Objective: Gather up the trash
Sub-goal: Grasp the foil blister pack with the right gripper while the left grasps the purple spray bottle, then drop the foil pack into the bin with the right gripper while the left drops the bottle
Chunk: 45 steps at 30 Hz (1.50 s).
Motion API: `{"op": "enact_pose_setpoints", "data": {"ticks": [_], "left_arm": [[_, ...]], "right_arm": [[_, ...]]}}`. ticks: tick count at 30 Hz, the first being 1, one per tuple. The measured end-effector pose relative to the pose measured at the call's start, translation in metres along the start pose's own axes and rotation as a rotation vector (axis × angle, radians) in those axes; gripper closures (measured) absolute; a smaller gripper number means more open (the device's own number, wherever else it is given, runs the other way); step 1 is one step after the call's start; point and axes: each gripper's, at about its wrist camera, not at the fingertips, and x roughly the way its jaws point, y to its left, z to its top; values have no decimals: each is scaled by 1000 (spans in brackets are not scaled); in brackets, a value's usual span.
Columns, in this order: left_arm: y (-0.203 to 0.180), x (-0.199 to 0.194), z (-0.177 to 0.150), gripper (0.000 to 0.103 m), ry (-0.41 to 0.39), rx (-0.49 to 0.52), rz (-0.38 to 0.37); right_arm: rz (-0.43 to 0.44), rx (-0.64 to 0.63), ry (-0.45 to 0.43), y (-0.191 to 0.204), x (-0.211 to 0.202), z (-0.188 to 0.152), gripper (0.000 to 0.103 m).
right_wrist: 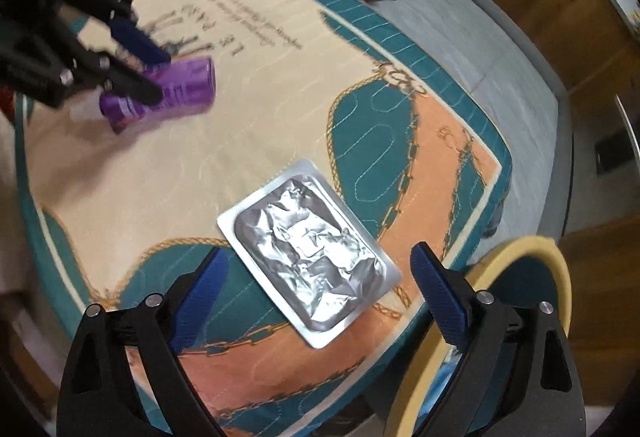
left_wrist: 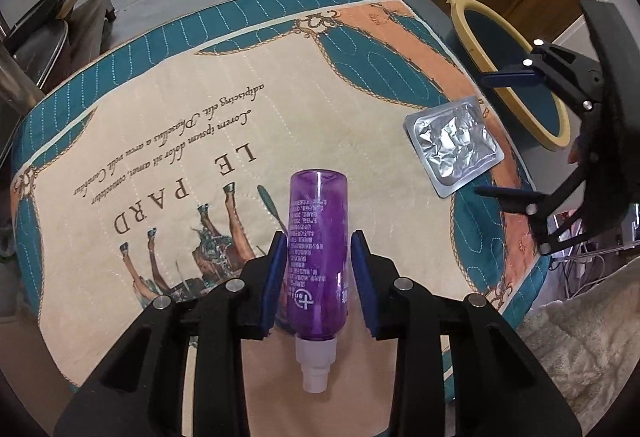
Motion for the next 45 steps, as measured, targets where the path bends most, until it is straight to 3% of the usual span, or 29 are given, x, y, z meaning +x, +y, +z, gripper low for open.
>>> {"op": "enact_pose_setpoints", "data": {"ticks": [6,11,14,18,24,32,45], "left_arm": [[0,5,1,70,24,8,-19],[-3,16,-3,70,72,14,-42],[-5,16,-3,70,66,26,-38],[-7,17,-1,70,60,31,-32],[-12,19,4,71,60,52,-12],[-16,11,10,71,29,59,3],[-37,-53,24,71,-151,67,-6]], "right_arm": [[5,-54,12,5,15,5,7],[86,71,41,-10,27,11,7],[150,157,67,-19,32,11,11],[176,182,69,-20,31,12,27],[206,266,83,-24,26,18,33],[163,362,3,-29,-19,14,33],[-31,586,-189,-36,-124,-13,32]]}}
